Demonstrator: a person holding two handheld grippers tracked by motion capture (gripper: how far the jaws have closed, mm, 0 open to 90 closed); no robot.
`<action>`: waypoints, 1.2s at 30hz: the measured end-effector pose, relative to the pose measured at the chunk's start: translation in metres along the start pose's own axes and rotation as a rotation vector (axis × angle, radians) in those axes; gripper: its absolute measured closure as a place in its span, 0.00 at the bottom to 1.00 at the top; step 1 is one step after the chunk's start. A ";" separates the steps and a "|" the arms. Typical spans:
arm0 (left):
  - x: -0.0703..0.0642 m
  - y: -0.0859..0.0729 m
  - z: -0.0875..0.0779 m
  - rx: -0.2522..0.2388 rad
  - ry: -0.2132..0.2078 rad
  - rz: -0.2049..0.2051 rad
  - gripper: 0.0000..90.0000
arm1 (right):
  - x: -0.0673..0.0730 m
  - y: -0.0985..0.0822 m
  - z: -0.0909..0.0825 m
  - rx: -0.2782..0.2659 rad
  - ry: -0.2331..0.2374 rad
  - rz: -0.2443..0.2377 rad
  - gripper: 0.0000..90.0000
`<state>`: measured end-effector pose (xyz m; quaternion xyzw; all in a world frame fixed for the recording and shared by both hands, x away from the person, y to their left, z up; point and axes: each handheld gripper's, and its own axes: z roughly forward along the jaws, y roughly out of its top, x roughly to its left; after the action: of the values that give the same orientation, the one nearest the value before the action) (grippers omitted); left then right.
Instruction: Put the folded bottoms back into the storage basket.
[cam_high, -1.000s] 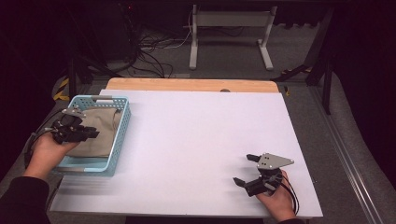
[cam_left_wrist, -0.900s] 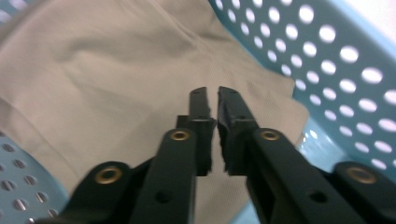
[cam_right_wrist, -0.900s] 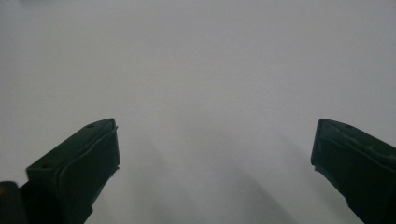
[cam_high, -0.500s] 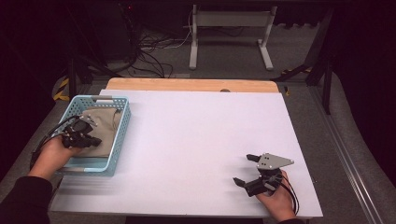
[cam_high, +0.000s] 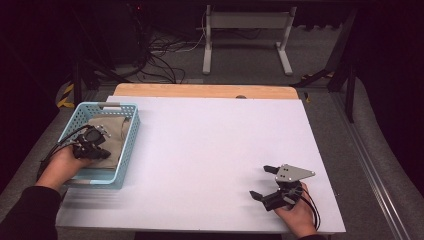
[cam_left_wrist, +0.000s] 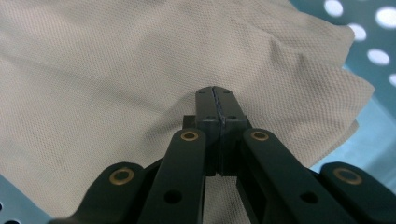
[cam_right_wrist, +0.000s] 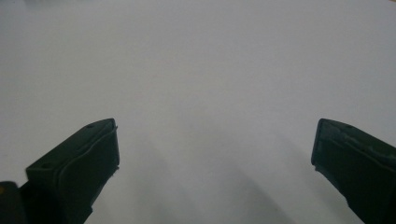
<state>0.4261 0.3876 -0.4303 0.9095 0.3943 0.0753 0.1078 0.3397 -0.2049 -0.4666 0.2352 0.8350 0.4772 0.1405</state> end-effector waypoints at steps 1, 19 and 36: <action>-0.002 -0.001 -0.001 0.025 0.000 0.018 1.00 | 0.000 0.000 0.000 0.001 0.000 0.000 0.02; -0.002 -0.018 -0.016 0.000 -0.060 0.012 0.99 | 0.000 0.000 0.000 0.004 -0.004 0.003 0.02; -0.017 -0.024 -0.068 -0.290 -0.033 -0.052 0.78 | 0.000 0.000 0.001 0.003 -0.002 0.002 0.02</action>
<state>0.3823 0.4006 -0.3717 0.8750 0.4007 0.1140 0.2465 0.3402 -0.2046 -0.4667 0.2365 0.8355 0.4757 0.1404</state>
